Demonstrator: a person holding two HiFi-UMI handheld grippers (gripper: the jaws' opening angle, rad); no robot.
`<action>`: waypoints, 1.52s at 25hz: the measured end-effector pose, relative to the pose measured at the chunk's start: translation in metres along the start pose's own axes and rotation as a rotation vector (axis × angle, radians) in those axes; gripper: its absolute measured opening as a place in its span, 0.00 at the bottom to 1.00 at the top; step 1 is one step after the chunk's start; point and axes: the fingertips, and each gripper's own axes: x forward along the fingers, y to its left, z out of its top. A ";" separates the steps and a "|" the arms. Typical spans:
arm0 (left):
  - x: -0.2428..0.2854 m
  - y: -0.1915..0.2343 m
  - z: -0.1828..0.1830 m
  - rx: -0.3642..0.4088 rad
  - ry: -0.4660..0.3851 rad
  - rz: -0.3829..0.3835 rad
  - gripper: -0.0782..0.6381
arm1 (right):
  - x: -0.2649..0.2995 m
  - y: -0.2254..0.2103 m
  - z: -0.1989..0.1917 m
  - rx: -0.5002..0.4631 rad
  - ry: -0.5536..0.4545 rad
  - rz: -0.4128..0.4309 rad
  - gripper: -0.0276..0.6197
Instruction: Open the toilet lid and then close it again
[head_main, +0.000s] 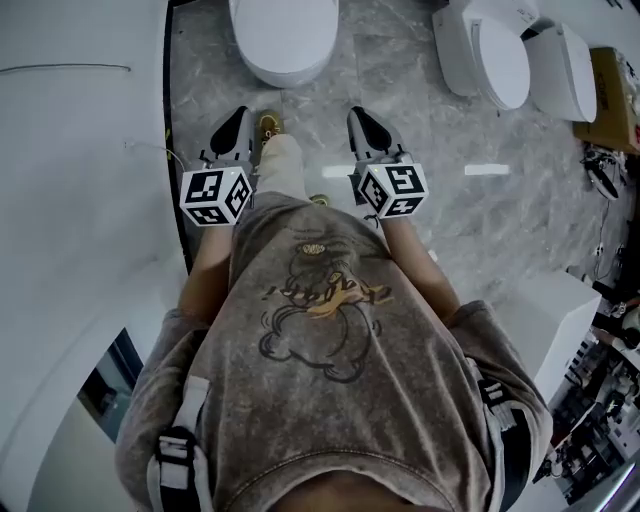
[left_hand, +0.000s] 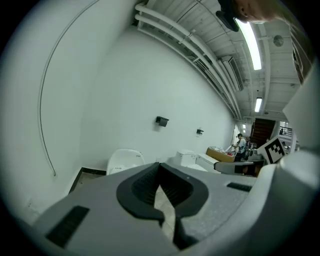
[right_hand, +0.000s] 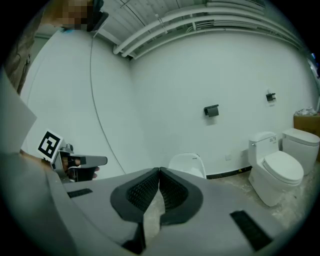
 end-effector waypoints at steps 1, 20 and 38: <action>0.009 0.006 -0.002 -0.003 0.005 -0.001 0.12 | 0.009 -0.002 -0.001 0.003 0.004 0.002 0.09; 0.207 0.136 -0.125 -0.027 0.136 0.000 0.12 | 0.232 -0.095 -0.151 0.074 0.197 0.045 0.09; 0.322 0.222 -0.396 -0.047 0.267 0.014 0.12 | 0.348 -0.151 -0.393 0.094 0.302 0.061 0.09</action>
